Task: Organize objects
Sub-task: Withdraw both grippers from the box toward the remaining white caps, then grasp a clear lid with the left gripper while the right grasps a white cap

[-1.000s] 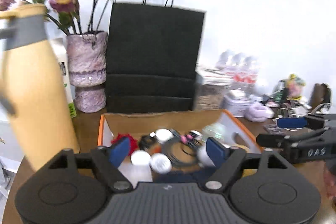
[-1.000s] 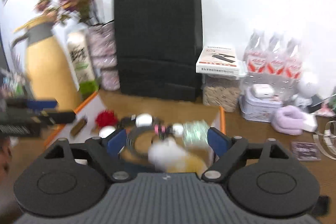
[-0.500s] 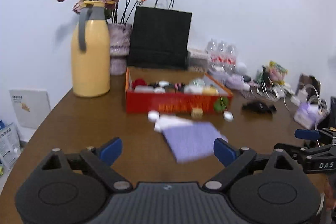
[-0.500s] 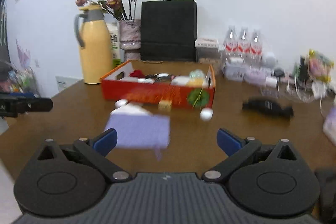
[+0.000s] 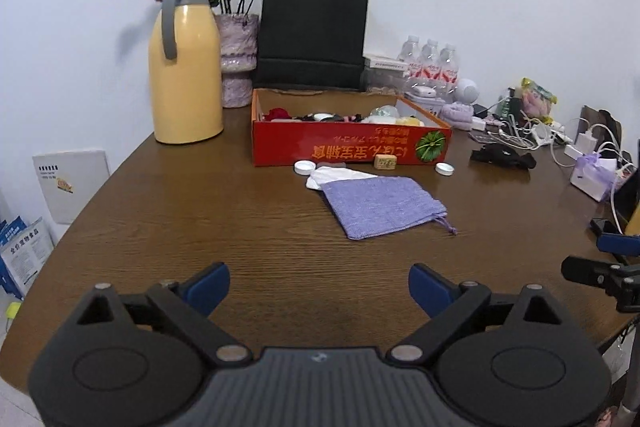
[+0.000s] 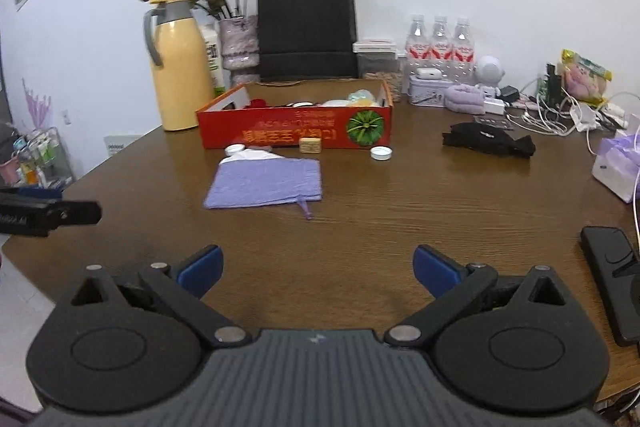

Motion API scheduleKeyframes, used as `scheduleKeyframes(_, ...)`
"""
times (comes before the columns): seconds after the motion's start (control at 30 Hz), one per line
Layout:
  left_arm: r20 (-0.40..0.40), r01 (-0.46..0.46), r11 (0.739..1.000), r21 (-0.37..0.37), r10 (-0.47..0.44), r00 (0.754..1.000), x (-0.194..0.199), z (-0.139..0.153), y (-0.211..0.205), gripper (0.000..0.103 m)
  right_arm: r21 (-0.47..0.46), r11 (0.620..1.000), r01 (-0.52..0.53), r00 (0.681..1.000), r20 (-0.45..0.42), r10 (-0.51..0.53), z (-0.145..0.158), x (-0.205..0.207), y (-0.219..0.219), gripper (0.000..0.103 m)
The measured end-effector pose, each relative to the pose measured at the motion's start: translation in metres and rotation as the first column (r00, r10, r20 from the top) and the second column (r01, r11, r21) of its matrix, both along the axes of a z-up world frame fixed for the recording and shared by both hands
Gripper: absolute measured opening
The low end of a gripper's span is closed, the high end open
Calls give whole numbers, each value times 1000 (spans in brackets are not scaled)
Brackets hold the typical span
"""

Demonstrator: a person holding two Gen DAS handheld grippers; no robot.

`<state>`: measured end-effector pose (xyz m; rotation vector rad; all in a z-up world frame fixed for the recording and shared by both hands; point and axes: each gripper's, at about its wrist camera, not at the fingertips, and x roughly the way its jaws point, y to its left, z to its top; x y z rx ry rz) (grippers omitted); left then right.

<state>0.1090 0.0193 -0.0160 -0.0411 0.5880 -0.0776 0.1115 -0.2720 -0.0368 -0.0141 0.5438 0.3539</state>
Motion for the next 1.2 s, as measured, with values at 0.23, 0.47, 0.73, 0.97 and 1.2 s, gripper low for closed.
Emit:
scheduleKeyframes(0.23,68,43,997,57,-47,997,104,-9,0,70,-48,999,23,998,65,-20,-8,77,3,98)
scheduleKeyframes(0.47,-7,66,993,99,-66,998,230,-37,-10,59,-95,995,11,998,60,-5,-19,194,18,78)
scheduleKeyframes(0.73,-42,73,996,57,-71,997,275,-61,-5,47,-125,992,9,998,-54,-16,-52,286,32,48)
scheduleKeyframes(0.97,-33,105,992,72,-102,994,274,-63,-9,27,-108,994,-14,997,-82,5,-62,289,35,30)
scheduleKeyframes(1.2,-11,32,998,60,-31,999,254,-49,-1,26,-82,996,-17,999,-41,13,-52,271,32,29)
